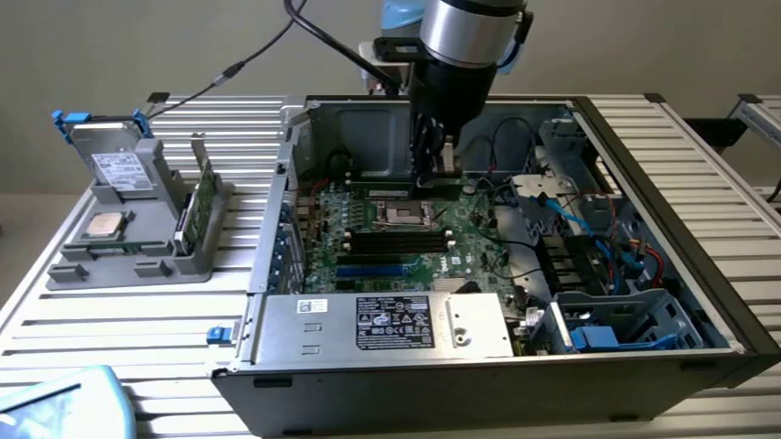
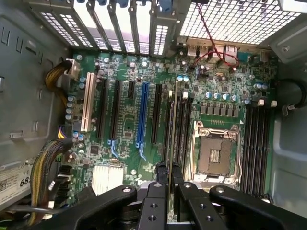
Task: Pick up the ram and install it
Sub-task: 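Pick up the ram and move it above insertion slot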
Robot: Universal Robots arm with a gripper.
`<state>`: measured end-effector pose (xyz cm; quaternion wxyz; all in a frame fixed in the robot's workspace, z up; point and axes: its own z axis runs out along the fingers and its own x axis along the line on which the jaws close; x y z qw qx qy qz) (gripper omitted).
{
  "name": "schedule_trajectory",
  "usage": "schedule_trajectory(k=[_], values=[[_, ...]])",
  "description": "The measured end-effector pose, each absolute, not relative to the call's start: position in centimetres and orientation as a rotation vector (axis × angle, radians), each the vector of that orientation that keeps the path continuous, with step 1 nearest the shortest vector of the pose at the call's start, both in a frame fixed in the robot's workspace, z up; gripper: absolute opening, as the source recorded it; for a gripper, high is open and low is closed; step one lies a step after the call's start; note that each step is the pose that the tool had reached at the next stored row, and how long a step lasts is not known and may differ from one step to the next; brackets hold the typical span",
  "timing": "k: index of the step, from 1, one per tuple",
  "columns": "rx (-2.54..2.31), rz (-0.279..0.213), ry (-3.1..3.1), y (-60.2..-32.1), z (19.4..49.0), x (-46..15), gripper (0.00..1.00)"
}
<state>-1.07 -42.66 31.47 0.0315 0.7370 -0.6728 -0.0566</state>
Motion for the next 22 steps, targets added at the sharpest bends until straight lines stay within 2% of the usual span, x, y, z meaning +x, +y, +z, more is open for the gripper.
schedule_trajectory(k=[22], values=[[2.270,-0.174,-2.072,-41.7,27.5,-1.1,0.14]])
